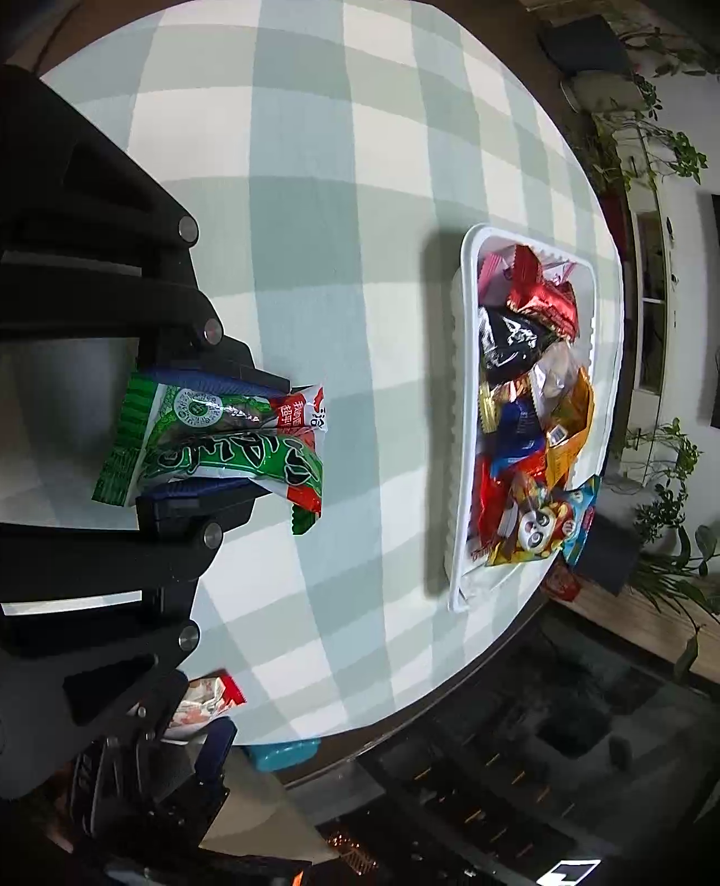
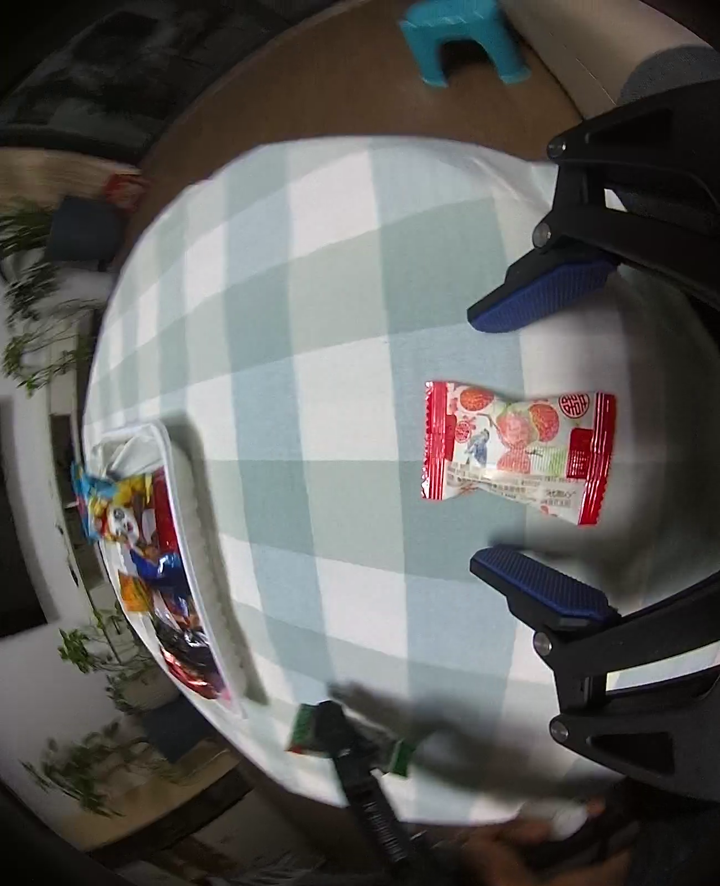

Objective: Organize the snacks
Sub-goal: 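Grasp the green pack with the left gripper while the right grasps the red-and-white candy, then lift both snacks and carry them over the white tray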

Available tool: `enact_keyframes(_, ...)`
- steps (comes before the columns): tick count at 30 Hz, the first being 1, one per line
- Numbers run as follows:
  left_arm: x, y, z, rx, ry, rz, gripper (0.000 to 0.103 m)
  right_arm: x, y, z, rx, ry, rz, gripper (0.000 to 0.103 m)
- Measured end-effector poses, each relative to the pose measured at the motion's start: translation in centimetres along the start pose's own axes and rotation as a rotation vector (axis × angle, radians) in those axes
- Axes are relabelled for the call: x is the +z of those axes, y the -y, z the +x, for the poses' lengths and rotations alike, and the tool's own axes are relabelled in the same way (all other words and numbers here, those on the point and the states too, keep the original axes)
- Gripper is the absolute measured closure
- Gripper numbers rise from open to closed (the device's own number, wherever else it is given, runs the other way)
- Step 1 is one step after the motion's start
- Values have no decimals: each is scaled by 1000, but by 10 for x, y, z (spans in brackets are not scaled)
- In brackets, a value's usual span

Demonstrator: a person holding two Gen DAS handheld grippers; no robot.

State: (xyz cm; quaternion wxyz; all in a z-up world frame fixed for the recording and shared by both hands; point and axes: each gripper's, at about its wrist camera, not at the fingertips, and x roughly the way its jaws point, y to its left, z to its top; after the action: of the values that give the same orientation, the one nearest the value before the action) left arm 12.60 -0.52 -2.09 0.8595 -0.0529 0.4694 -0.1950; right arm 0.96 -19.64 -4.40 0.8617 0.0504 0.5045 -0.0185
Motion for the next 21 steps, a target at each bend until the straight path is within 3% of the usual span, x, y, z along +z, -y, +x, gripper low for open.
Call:
enact_keyframes(4, -1, -2, -3, -11, 8, -12, 79, -5, -7, 3, -64, 14, -49, 25)
enact_keyframes(8, -1, -4, -7, -15, 14, -20, 79, -7, -8, 1, -56, 17, -57, 33)
enact_keyframes(10, 0, -2, -8, -20, 12, -15, 79, -9, -11, -1, -50, 19, -70, 42)
enact_keyframes(12, -1, -1, -8, -25, 13, -13, 79, -9, -15, -3, -36, 20, -82, 62)
enact_keyframes(13, -1, 0, -9, -28, 15, -12, 79, -10, -17, -5, -23, 21, -84, 65)
enact_keyframes(17, -2, -3, -13, -35, 24, -25, 79, -11, -13, -7, 16, 33, -58, 69)
enact_keyframes(21, -1, -7, -17, -47, 37, -45, 79, -6, -3, -14, 110, 65, 8, 69)
